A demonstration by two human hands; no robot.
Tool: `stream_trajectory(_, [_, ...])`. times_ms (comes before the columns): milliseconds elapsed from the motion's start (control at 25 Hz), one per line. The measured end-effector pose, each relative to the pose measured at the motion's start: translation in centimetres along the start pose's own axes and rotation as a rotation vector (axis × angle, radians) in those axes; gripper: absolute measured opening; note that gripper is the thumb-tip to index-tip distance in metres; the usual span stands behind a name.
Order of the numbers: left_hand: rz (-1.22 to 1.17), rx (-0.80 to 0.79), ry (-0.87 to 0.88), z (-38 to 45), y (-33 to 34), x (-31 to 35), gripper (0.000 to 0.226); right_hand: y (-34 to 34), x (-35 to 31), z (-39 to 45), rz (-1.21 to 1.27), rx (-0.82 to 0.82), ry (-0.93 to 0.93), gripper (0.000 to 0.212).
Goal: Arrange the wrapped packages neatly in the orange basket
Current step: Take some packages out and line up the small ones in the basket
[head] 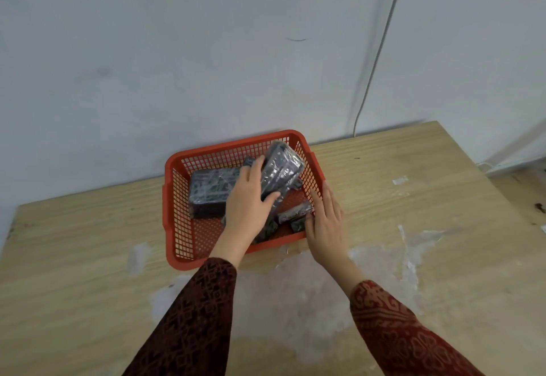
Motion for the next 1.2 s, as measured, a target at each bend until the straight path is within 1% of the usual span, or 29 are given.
stream_trajectory(80, [-0.120, 0.146, -0.039, -1.8, -2.7, 0.1, 0.077, -0.1, 0.0, 0.0, -0.016, -0.014, -0.018, 0.048])
stream_trajectory(160, [-0.215, 0.192, -0.070, -4.5, -4.5, 0.2, 0.077, -0.3, 0.0, -0.1, -0.037, -0.035, -0.022, 0.045])
stream_trajectory(200, [-0.254, 0.163, -0.068, -6.1, -4.8, 0.3, 0.077, -0.4, -0.1, -0.3, -0.046, -0.050, -0.026, 0.045])
stream_trajectory(240, [-0.283, 0.097, -0.058, -7.7, -4.6, 0.2, 0.077, -0.5, -0.1, -0.4, -0.049, -0.066, -0.032, 0.044])
stream_trajectory(360, [-0.307, -0.180, -0.031, -12.0, -2.6, -1.8, 0.076, -0.7, 0.1, -0.2, -0.038, -0.097, -0.045, 0.035])
stream_trajectory(440, [-0.329, -0.324, -0.062, -14.4, -1.2, -3.4, 0.074, -0.6, 0.3, -0.1, -0.054, -0.113, -0.047, 0.033])
stream_trajectory(520, [-0.362, -0.389, -0.098, -15.7, -0.2, -4.1, 0.073, -0.5, 0.4, 0.0, -0.054, -0.115, -0.049, 0.034])
stream_trajectory(600, [-0.375, -0.392, -0.113, -16.0, 0.4, -4.1, 0.073, -0.5, 0.4, -0.1, -0.055, -0.112, -0.054, 0.035])
stream_trajectory(680, [-0.374, -0.429, -0.104, -15.9, 1.0, -4.2, 0.073, -0.4, 0.4, 0.0, -0.055, -0.109, -0.050, 0.034])
stream_trajectory(800, [-0.264, -0.526, -0.064, -16.0, 2.3, -4.9, 0.077, -0.4, 0.4, 0.1, -0.054, -0.099, -0.050, 0.033])
stream_trajectory(920, [-0.139, -0.507, -0.087, -15.8, 3.2, -5.8, 0.074, -0.4, 0.4, 0.0, -0.041, -0.083, -0.050, 0.032])
stream_trajectory(1040, [0.037, -0.503, -0.042, -14.9, 3.2, -5.9, 0.073, -0.4, 0.3, 0.1, -0.021, -0.077, -0.046, 0.030])
stream_trajectory(1120, [0.126, -0.517, 0.014, -14.3, 2.7, -5.3, 0.064, -0.6, 0.1, 0.3, -0.030, -0.054, -0.046, 0.029])
stream_trajectory(1200, [0.118, -0.472, 0.068, -13.3, 1.3, -4.1, 0.051, -1.2, -0.2, 0.9, -0.068, 0.003, -0.066, 0.032])
Point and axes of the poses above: each hand's wrist, its own z-axis towards the middle knuckle, its own y-axis out of the palm, x = y × z, the point moved 4 cm from there along z, towards the middle knuckle, and after that the axes turned 4 degrees about y, right-handed, at the moved point
